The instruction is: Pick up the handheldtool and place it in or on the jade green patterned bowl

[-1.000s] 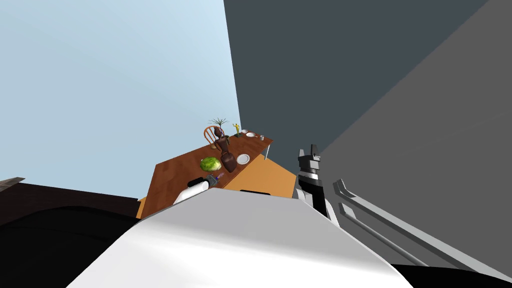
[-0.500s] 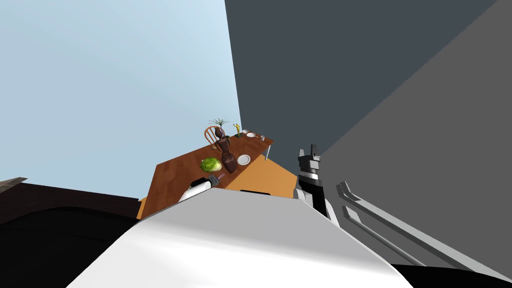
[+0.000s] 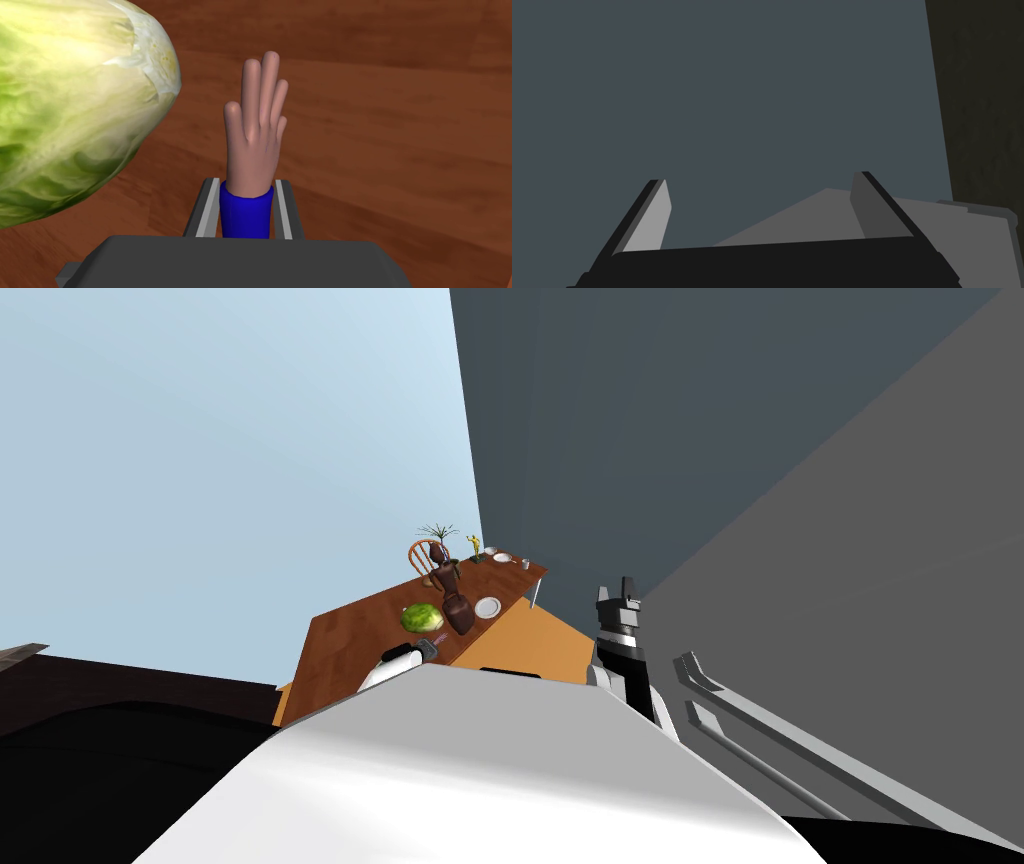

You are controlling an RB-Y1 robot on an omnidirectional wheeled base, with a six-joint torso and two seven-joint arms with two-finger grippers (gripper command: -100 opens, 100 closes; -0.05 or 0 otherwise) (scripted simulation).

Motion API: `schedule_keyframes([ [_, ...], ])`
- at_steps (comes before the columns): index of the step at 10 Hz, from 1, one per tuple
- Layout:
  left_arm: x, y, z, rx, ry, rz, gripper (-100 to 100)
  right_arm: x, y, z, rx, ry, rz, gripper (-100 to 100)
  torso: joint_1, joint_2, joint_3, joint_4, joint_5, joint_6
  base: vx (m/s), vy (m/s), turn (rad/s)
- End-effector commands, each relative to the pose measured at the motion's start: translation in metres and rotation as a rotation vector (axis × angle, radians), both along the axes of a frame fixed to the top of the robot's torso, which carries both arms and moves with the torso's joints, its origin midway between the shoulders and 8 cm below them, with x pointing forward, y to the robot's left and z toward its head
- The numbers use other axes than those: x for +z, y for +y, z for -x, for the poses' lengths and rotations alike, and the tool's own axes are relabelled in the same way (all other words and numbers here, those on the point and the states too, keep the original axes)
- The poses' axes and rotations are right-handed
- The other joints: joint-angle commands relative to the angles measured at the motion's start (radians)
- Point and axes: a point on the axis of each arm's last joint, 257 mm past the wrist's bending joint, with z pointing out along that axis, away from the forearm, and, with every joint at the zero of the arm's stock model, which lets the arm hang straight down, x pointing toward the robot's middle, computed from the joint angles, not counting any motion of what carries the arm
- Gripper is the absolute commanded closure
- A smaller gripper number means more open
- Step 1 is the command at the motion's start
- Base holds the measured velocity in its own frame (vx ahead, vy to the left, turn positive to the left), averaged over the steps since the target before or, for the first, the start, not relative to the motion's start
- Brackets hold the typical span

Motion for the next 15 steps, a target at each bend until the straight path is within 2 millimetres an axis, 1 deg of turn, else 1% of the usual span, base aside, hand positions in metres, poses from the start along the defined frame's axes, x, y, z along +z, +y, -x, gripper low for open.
schedule_keyframes([
  [1, 0.0, 0.0, 0.0, 0.0, 0.0, 0.0, 100, 0.0, 0.0, 0.0, 0.0, 0.0, 0.0, 0, 0.0, 0.0, 0.0, 0.0, 0.0, 0.0, 0.0, 0.0, 0.0],
  [2, 0.0, 0.0, 0.0, 0.0, 0.0, 0.0, 0, 0.0, 0.0, 0.0, 0.0, 0.0, 0.0, 0, 0.0, 0.0, 0.0, 0.0, 0.0, 0.0, 0.0, 0.0, 0.0],
  [3, 0.007, 0.003, 0.003, 0.003, 0.001, 0.0, 100, 0.0, 0.0, 0.0, 0.0, 0.0, 0.0, 0, 0.0, 0.0, 0.0, 0.0, 0.0, 0.0, -0.023, -0.017, -0.027],
  [6, 0.016, 0.007, 0.006, 0.005, 0.002, 0.001, 100, 0.0, 0.0, 0.0, 0.0, 0.0, 0.0, 0, -0.002, 0.003, 0.002, 0.0, 0.0, 0.0, -0.035, -0.027, -0.01],
  [7, 0.014, 0.006, 0.005, 0.005, 0.001, 0.0, 100, 0.0, 0.0, 0.0, 0.0, 0.0, 0.0, 0, -0.002, 0.002, 0.001, 0.0, -0.001, 0.0, -0.01, -0.01, -0.001],
  [8, 0.014, 0.006, 0.005, 0.005, 0.002, 0.001, 0, 0.0, 0.0, 0.0, 0.0, 0.0, 0.0, 0, -0.001, 0.001, 0.001, 0.0, 0.0, 0.0, 0.0, 0.0, 0.0],
  [9, 0.03, 0.014, -0.005, 0.01, -0.033, -0.016, 100, 0.0, 0.0, 0.0, 0.0, 0.0, 0.0, 0, -0.001, 0.001, 0.0, 0.0, 0.0, 0.0, 0.003, -0.03, -0.002],
  [12, 0.052, 0.023, -0.012, 0.025, -0.072, -0.024, 100, 0.0, 0.0, 0.0, 0.0, 0.0, 0.0, 0, -0.006, 0.002, 0.001, 0.001, -0.002, 0.0, 0.0, -0.061, -0.004],
  [13, 0.067, 0.028, -0.015, 0.038, -0.099, -0.026, 100, 0.0, 0.0, 0.0, 0.0, 0.0, 0.0, 0, -0.006, 0.002, 0.002, 0.001, -0.002, -0.001, 0.003, -0.086, -0.005],
  [15, 0.084, 0.033, -0.017, 0.052, -0.126, -0.026, 100, 0.0, 0.0, 0.0, 0.0, 0.0, 0.0, 0, -0.008, 0.003, 0.002, 0.002, -0.003, -0.001, -0.015, -0.077, 0.002],
])
